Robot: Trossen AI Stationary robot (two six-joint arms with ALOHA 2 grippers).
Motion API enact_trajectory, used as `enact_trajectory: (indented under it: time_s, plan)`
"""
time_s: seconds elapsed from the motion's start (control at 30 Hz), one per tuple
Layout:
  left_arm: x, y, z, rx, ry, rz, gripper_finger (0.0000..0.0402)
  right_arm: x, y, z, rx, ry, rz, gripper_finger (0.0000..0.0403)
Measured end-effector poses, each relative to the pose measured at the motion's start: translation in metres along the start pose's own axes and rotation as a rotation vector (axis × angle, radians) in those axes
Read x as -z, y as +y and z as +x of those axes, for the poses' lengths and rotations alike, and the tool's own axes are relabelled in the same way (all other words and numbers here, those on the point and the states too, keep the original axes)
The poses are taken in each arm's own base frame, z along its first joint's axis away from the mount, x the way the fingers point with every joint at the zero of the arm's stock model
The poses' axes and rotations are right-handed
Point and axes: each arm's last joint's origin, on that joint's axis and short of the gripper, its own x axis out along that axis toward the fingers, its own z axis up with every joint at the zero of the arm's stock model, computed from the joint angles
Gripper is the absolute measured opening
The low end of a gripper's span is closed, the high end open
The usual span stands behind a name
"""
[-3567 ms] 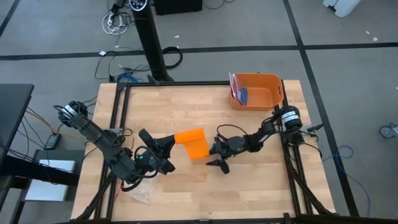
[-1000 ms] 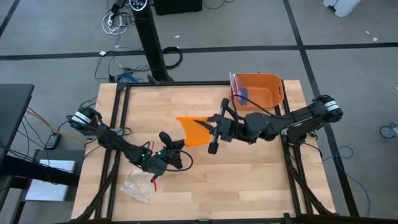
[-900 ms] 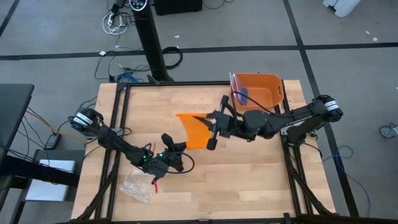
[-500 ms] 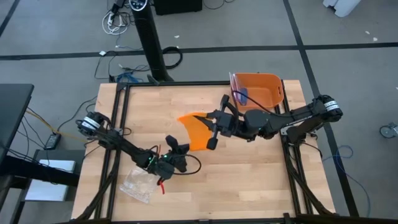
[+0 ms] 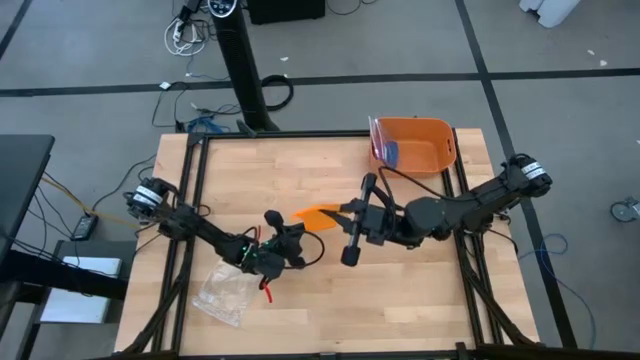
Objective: Roll bandage
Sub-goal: Roll the orange bandage
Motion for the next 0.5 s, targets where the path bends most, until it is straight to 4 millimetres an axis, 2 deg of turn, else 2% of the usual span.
enact_trajectory:
  time_s: [0.23,0.5]
  plan:
    - [-0.003,-0.001,0.001,0.08,-0.035,-0.057,0.0014,-0.006,0.003,-0.004,0.022,-0.024,-0.031,0.0]
    - [-0.017,-0.007,-0.014,0.168,-0.164,0.047,0.0014,-0.012,-0.019,0.01,0.095,-0.015,-0.081,0.0]
